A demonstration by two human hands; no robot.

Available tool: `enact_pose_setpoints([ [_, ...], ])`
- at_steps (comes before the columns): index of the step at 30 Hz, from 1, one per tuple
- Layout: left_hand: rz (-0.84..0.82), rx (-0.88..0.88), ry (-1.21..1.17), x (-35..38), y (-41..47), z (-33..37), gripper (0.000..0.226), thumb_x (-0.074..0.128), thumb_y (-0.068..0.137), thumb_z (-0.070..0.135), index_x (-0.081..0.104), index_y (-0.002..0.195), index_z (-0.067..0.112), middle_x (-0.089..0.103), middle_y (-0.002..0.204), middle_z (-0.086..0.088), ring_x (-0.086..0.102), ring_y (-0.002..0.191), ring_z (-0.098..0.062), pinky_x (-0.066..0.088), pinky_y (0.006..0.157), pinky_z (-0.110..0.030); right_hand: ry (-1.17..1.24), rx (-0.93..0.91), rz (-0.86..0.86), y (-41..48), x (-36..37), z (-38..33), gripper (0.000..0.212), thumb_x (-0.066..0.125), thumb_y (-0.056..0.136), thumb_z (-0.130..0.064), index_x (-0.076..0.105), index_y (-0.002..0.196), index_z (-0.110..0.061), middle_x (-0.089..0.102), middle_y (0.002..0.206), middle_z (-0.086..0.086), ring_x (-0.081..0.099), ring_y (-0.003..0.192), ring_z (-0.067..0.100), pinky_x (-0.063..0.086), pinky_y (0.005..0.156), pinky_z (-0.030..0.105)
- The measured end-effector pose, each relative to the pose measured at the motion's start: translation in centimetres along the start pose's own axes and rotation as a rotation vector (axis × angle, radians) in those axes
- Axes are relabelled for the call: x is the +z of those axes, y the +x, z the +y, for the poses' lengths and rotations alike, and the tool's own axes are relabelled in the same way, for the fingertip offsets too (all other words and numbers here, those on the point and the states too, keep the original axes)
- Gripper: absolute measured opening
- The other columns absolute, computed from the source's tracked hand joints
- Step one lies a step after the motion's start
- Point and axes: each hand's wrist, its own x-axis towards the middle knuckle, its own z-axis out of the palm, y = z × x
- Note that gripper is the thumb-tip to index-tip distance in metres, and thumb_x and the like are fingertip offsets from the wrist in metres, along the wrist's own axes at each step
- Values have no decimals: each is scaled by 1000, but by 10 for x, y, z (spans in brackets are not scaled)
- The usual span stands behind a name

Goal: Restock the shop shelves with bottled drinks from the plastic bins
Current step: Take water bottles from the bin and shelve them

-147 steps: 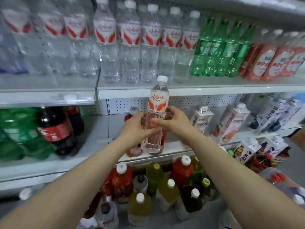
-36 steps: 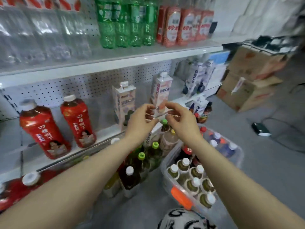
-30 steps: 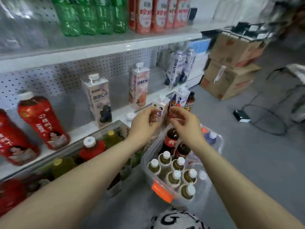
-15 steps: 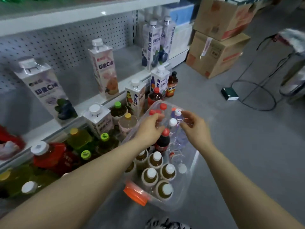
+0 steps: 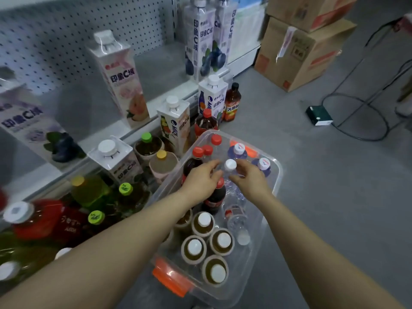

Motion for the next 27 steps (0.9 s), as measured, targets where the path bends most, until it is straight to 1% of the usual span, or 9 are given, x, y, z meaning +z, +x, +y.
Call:
enact_pose_setpoints([
  [6, -20, -43, -19, 1, 5, -6, 46, 45, 104, 29, 40, 149, 21, 48, 149, -2, 44, 136, -17, 33, 111, -30, 91, 0, 3, 7, 11, 0, 25, 73, 91, -26, 66, 114, -23, 69, 106, -4, 64, 100, 13, 49, 88, 28],
  [9, -26, -27, -12, -1, 2, -6, 45, 44, 104, 27, 39, 149, 20, 47, 150, -1, 42, 138, -16, 28, 104, -21, 66, -36, 20, 7, 9, 0, 18, 72, 91, -25, 66, 107, -24, 70, 99, -2, 65, 97, 15, 51, 85, 32],
  [12, -36, -15, -24, -5, 0, -7, 46, 43, 105, 24, 37, 150, 21, 45, 150, 0, 41, 139, -15, 25, 101, -19, 90, -73, 63, 4, 1, -11, 13, 69, 94, -23, 62, 105, -24, 66, 94, -4, 62, 92, 15, 44, 76, 27],
  [17, -53, -3, -97, -13, -6, 4, 52, 44, 104, 21, 28, 153, 25, 46, 149, 0, 44, 136, -17, 31, 105, -24, 191, -231, 102, -3, -24, -54, 12, 66, 96, -30, 62, 107, -27, 67, 92, -15, 63, 88, 1, 45, 72, 13],
  [20, -38, 31, -142, -20, -14, 12, 47, 51, 100, 23, 40, 146, 28, 60, 132, 1, 58, 119, -18, 45, 103, -34, 212, -296, 141, -7, -39, -89, 7, 64, 97, -34, 62, 103, -30, 65, 85, -17, 60, 80, -6, 42, 69, 13],
  [22, -23, 89, -172, -26, -20, 16, 45, 59, 96, 22, 47, 139, 28, 61, 126, 8, 60, 113, -11, 49, 97, -28, 247, -349, 164, -11, -48, -114, 8, 62, 99, -35, 63, 100, -27, 64, 81, -16, 57, 74, -6, 42, 69, 15],
  [24, -23, 119, -244, -35, -28, 23, 48, 66, 92, 14, 46, 134, 28, 60, 121, 16, 58, 107, 2, 45, 83, -7, 306, -369, 165, -14, -54, -138, 22, 60, 99, -40, 65, 99, -19, 65, 81, -9, 57, 74, 1, 46, 71, 25],
  [26, -10, 138, -313, -45, -36, 27, 57, 70, 89, 13, 42, 135, 31, 57, 120, 17, 57, 103, 3, 46, 74, -3, 371, -384, 147, -18, -58, -162, 44, 60, 93, -52, 63, 99, -9, 66, 84, 10, 58, 78, 13, 51, 76, 43],
  [27, 2, 137, -319, -52, -41, 27, 61, 73, 87, 15, 42, 138, 28, 57, 122, 15, 59, 105, -1, 48, 76, -7, 404, -385, 137, -21, -59, -173, 52, 60, 90, -57, 61, 97, -5, 63, 83, 14, 55, 76, 18, 51, 75, 47],
])
